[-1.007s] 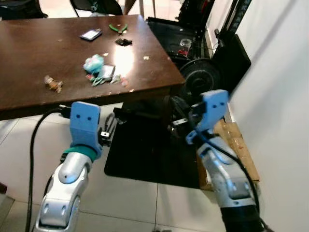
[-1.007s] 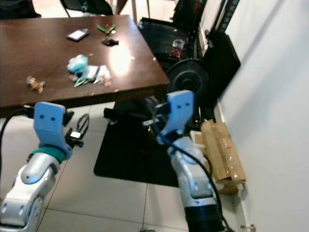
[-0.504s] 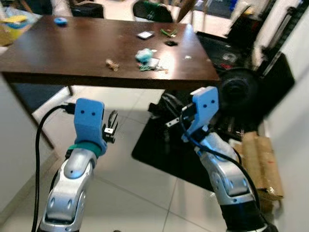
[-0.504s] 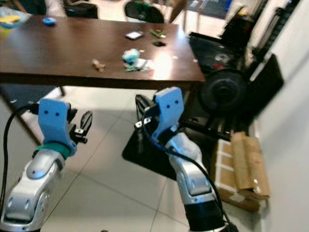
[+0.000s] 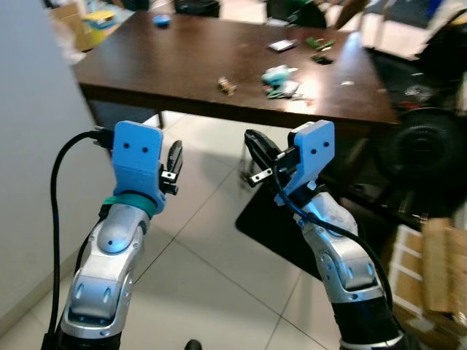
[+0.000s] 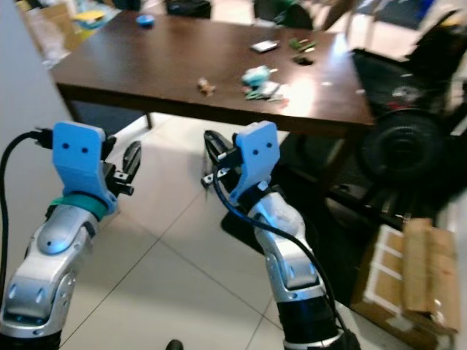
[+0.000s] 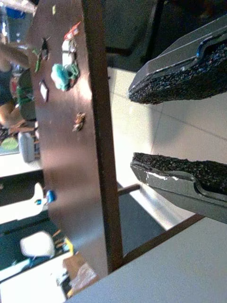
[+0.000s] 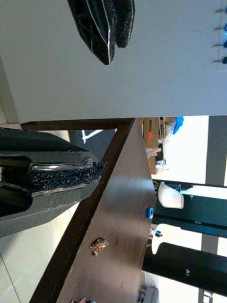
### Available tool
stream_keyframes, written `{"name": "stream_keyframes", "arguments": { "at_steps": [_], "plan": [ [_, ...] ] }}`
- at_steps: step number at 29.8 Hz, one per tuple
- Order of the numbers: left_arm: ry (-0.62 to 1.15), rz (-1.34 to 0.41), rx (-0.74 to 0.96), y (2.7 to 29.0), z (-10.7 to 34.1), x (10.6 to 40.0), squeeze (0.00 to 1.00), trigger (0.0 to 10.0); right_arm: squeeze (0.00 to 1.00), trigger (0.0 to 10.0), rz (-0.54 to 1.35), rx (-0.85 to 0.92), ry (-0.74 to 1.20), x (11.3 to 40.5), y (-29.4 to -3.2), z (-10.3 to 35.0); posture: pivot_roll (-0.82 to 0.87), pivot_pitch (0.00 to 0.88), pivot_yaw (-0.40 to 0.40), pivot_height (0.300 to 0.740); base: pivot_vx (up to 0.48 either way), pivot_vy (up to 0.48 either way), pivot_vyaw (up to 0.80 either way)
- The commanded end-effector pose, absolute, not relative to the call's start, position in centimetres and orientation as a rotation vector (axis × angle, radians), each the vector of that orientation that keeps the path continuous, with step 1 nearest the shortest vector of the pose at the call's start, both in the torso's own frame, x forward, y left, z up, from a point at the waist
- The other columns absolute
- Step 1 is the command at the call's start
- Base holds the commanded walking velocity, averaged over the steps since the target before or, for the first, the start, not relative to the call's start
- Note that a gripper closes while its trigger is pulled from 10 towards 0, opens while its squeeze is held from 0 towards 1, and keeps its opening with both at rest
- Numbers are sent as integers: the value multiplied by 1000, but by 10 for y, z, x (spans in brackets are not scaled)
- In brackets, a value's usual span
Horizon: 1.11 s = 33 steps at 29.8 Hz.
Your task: Hang keys on a hook
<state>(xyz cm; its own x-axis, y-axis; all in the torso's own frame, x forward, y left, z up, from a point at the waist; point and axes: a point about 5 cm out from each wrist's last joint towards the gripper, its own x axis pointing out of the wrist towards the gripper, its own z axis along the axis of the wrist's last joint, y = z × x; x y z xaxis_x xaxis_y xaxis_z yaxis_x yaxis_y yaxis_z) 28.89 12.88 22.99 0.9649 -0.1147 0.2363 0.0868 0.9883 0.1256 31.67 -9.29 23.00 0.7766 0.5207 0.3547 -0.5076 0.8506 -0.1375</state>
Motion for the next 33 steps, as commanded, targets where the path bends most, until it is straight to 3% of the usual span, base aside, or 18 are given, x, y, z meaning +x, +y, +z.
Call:
{"name": "stream_keyframes", "arguments": {
  "at_steps": [1,19,33],
  "plan": [
    [-234,-104,118,128,230,288,0,10000,0,10000,555,-40,-397,317,-93,229,-56,56,25,740,0,0,744],
    [-264,-77,133,129,236,289,0,10000,0,10000,558,-40,-394,315,-91,227,-55,52,35,740,0,0,743],
    [-280,-81,136,128,240,289,0,10000,0,10000,549,-34,-393,315,-91,225,-54,56,42,740,400,0,702]
  ]
}}
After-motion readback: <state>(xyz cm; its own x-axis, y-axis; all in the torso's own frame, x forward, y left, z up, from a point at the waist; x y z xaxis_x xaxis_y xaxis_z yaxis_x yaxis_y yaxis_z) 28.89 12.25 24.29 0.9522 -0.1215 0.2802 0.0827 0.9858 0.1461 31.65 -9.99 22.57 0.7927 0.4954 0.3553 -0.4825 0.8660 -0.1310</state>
